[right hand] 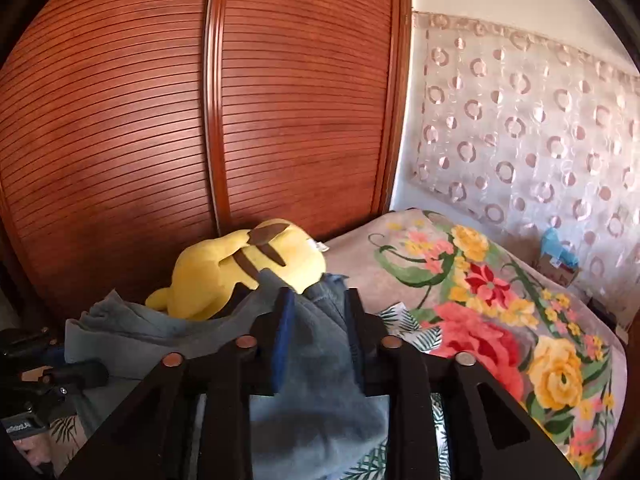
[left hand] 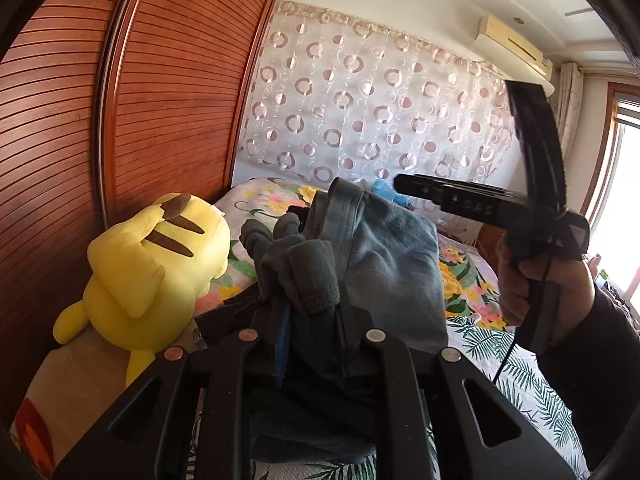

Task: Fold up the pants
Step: 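Carry the shorts with both grippers and lower them onto the jeans stack, then open both grippers to release the shorts on the stack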

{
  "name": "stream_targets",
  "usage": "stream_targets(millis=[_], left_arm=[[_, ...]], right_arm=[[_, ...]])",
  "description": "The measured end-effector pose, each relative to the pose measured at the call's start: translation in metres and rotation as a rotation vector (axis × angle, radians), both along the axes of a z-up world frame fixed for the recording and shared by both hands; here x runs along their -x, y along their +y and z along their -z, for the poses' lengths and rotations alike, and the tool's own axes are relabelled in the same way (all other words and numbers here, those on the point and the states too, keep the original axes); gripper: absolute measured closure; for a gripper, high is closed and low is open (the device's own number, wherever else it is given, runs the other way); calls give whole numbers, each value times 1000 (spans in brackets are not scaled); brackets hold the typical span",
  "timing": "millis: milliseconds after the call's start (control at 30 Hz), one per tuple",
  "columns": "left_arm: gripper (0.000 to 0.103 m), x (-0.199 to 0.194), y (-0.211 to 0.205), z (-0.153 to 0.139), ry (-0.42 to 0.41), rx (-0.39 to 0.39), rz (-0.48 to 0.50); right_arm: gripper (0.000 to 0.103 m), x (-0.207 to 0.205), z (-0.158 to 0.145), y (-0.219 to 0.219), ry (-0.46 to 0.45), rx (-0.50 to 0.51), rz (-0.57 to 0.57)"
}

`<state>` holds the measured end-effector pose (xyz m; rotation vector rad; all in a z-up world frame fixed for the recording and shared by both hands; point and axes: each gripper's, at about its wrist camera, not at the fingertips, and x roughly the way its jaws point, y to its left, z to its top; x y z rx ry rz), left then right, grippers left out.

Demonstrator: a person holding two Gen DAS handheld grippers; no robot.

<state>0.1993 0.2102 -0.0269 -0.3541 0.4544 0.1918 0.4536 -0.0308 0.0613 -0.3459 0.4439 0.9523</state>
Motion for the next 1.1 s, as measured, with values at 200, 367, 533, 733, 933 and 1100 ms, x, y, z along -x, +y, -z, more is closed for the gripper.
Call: stream_targets(millis=[200,367,533,733,933,1100], left_arm=[[76,0,-2,3,21,-16,-3],[63,-1,-3,4,37,-20,2],[56,1,-9,2,60,-59,16],[56,6,-15,-3,83,-96,26],[40,16,-21,-8,93,-121,40],[14,29,-26,-15,80,-119,62]], right_arm=[[70,-7,7,-29,71,11,-16],[70,-25,21,-35,98,59,52],[70,-32,17,-31,125,28,101],[70,1,16,-40,116,-6,99],[70,28,18,-61,113,-33,96],[70,51,14,-75,111,-48,105]])
